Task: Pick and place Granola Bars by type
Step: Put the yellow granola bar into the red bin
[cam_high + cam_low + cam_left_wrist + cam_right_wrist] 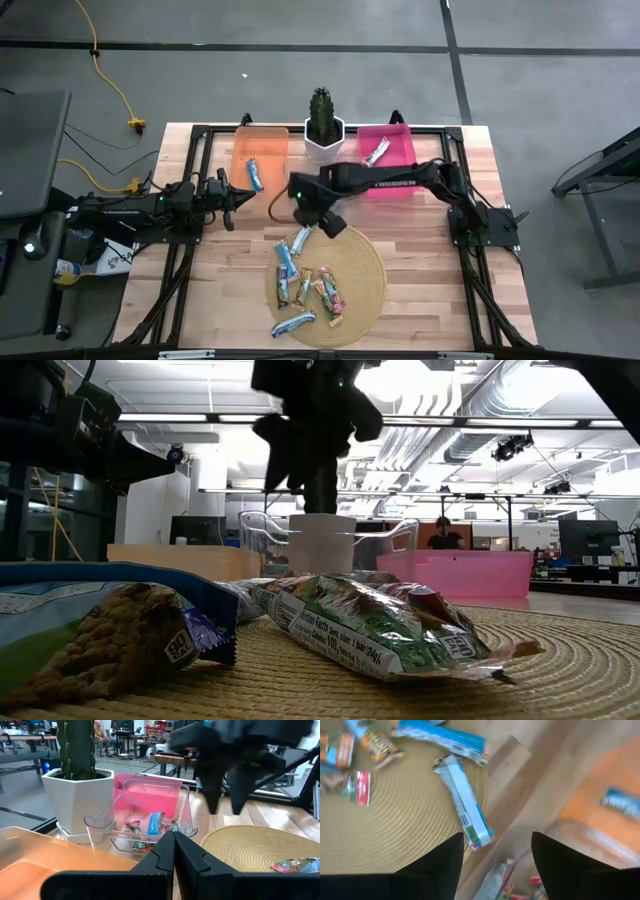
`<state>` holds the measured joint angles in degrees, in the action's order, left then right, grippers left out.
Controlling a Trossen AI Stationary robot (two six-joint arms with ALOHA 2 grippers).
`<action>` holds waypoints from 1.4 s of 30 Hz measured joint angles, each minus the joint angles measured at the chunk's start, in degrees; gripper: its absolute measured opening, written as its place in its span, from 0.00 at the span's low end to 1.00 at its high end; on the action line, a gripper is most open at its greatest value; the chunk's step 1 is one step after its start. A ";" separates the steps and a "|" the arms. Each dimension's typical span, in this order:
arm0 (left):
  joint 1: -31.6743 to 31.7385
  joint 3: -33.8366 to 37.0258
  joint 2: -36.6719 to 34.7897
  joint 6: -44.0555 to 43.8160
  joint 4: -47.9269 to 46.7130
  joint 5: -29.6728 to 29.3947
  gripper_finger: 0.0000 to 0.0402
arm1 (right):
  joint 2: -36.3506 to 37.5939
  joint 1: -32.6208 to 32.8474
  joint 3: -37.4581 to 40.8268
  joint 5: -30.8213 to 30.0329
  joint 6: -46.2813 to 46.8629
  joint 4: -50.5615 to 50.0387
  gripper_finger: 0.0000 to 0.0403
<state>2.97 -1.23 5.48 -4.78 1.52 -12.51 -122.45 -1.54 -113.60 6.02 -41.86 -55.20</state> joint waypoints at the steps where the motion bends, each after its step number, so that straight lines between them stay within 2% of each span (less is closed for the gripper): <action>1: -0.01 0.02 0.00 0.00 0.00 0.00 0.00 | 0.00 0.81 0.00 -1.16 -2.07 0.18 0.54; 5: 0.01 0.02 0.02 0.00 -0.02 0.00 0.00 | 0.00 3.39 0.04 -5.31 -7.87 3.17 0.54; 10: 0.00 0.00 0.00 0.00 0.00 0.01 0.00 | -0.92 4.98 0.04 -6.92 -8.21 8.93 0.55; 25: 0.00 0.01 0.00 0.00 0.00 0.01 0.00 | -9.68 7.24 0.09 -7.46 -4.64 8.63 0.57; 42: 0.01 0.00 0.02 0.00 0.00 0.02 0.00 | -12.56 7.06 0.09 -6.84 -4.56 8.58 0.58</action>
<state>2.98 -1.23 5.50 -4.78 1.52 -12.49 -135.01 5.52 -113.51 -0.82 -46.43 -46.62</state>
